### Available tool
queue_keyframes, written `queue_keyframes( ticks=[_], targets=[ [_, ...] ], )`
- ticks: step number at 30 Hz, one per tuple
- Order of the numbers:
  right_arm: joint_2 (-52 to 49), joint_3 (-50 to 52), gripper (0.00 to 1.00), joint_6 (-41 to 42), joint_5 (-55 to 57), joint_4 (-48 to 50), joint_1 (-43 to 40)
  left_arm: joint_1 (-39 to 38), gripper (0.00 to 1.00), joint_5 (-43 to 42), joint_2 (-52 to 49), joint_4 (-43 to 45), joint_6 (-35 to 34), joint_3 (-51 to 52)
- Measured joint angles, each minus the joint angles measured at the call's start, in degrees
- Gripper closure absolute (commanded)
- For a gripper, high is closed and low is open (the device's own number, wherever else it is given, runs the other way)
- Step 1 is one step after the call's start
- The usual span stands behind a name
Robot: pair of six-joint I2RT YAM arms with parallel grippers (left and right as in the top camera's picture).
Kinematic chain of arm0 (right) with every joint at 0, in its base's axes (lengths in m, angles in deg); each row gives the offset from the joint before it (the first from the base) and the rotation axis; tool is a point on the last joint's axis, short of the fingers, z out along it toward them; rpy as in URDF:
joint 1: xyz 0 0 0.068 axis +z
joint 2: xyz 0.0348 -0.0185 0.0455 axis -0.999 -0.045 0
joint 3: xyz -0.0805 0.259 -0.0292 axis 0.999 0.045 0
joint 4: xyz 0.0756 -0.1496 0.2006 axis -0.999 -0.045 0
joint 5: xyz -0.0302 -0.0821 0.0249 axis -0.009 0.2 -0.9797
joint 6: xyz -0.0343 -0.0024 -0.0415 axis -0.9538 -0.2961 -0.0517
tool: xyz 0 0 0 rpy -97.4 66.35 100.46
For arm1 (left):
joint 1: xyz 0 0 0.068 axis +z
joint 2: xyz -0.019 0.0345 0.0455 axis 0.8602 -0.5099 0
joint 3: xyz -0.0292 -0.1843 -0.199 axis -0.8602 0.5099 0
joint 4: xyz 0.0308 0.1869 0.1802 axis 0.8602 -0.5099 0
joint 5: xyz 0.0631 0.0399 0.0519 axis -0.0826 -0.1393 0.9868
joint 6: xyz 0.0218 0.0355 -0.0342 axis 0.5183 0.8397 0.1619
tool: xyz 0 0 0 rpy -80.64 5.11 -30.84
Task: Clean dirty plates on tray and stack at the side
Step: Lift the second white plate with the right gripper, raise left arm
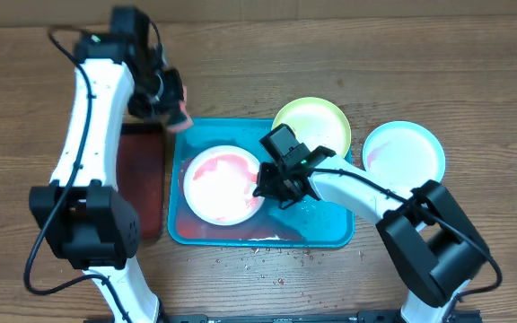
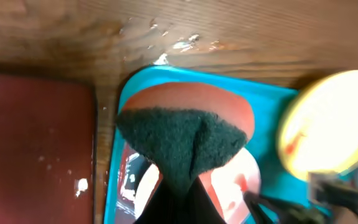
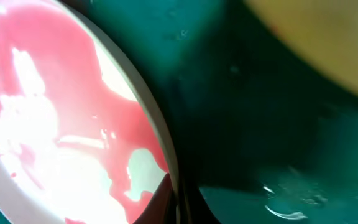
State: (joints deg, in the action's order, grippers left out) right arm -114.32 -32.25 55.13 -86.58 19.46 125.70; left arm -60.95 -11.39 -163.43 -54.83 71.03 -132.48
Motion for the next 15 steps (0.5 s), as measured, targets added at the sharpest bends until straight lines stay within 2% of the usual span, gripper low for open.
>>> queue_keyframes(
  ticks=[6, 10, 15],
  targets=[
    [6.1, -4.2, 0.96, -5.4, 10.7, -10.7, 2.1, 0.0, 0.96, -1.0, 0.0, -6.8, 2.2, -11.7],
    [10.2, -10.4, 0.96, -10.7, 21.9, -17.8, 6.7, 0.0, 0.96, -1.1, 0.0, -7.4, 3.0, -13.5],
    [11.4, -17.0, 0.96, -15.6, 41.5, -26.8, 16.1, 0.0, 0.96, -1.1, 0.0, -8.1, 3.5, -13.5]
  ],
)
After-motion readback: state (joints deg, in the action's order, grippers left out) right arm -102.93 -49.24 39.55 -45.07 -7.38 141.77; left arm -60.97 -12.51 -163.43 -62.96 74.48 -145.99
